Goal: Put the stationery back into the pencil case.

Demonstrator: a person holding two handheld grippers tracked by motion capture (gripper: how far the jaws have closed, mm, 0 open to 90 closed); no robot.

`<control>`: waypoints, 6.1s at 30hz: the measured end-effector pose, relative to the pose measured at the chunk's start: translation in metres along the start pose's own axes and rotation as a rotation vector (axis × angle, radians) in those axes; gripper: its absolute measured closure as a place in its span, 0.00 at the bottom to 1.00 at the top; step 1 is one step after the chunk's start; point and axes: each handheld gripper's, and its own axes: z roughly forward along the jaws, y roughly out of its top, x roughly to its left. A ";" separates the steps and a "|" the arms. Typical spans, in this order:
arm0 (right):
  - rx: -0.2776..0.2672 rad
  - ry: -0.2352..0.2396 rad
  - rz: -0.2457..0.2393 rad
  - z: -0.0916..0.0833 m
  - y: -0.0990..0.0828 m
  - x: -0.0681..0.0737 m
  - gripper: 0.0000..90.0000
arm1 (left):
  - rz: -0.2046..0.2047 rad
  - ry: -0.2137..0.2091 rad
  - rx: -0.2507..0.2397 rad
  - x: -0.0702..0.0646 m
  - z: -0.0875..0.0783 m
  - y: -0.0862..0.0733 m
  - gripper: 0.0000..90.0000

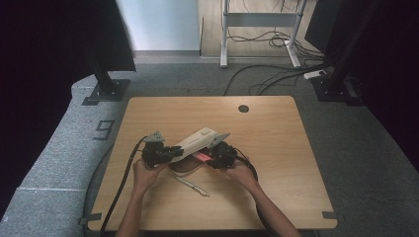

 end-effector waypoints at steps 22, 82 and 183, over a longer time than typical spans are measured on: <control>0.000 0.035 -0.060 0.043 0.028 0.014 0.73 | -0.001 -0.008 0.004 -0.001 0.001 0.000 0.85; -0.029 -0.016 0.039 0.012 0.005 -0.011 0.53 | -0.006 -0.011 0.004 0.001 0.002 0.001 0.85; -0.013 0.098 -0.144 0.036 0.031 0.026 0.87 | 0.003 -0.011 -0.001 -0.001 0.002 0.002 0.85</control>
